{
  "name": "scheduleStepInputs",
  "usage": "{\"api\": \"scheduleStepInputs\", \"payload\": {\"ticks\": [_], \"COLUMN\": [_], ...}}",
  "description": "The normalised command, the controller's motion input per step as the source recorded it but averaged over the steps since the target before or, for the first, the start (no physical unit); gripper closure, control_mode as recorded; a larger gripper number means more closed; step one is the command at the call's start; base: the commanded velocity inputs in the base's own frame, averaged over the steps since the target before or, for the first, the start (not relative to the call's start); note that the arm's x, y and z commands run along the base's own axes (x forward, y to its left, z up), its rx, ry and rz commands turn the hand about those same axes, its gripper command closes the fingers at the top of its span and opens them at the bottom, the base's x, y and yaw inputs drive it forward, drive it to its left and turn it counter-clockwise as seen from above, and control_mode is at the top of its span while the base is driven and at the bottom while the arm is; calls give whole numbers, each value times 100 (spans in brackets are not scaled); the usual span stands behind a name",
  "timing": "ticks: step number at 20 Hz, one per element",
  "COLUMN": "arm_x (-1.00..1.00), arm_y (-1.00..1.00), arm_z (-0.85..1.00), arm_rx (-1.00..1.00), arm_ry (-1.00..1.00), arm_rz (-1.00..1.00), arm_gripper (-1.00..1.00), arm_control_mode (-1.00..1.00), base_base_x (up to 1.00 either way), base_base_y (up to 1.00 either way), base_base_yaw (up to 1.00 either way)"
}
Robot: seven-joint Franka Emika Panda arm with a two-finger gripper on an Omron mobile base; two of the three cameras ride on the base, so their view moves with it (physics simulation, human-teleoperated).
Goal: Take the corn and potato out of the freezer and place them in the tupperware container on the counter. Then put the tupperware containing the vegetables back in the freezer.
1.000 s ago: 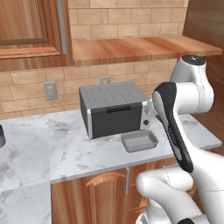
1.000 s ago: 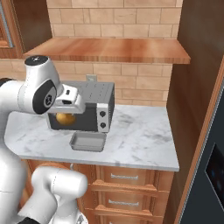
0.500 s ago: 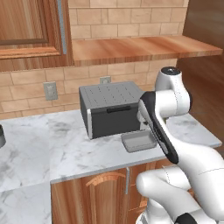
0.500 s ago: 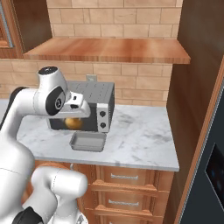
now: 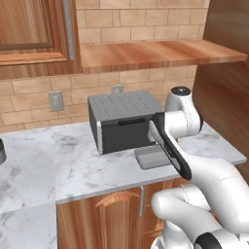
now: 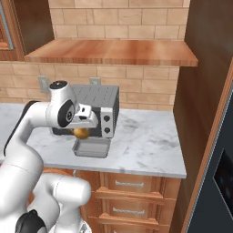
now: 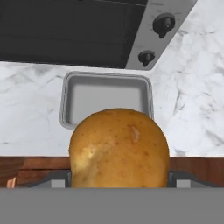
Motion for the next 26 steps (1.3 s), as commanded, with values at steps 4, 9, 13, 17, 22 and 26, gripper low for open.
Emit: {"api": "scheduleStepInputs", "payload": {"ticks": [4, 9, 13, 17, 22, 26], "arm_x": [21, 17, 23, 36, 23, 26], "arm_y": [0, 0, -1, -11, -5, 0], "arm_z": [-43, -45, -38, -30, -29, -25], "arm_rx": [0, 0, 0, 0, 0, 0], "arm_ry": [0, 0, 0, 0, 0, 0], "arm_rz": [0, 0, 0, 0, 0, 0], "arm_gripper": [100, 100, 100, 100, 100, 100], "arm_control_mode": [-100, -100, -100, -100, -100, -100], "base_base_x": [0, 0, 0, 0, 0, 0], "base_base_y": [0, 0, 0, 0, 0, 0], "base_base_yaw": [0, 0, 0, 0, 0, 0]}}
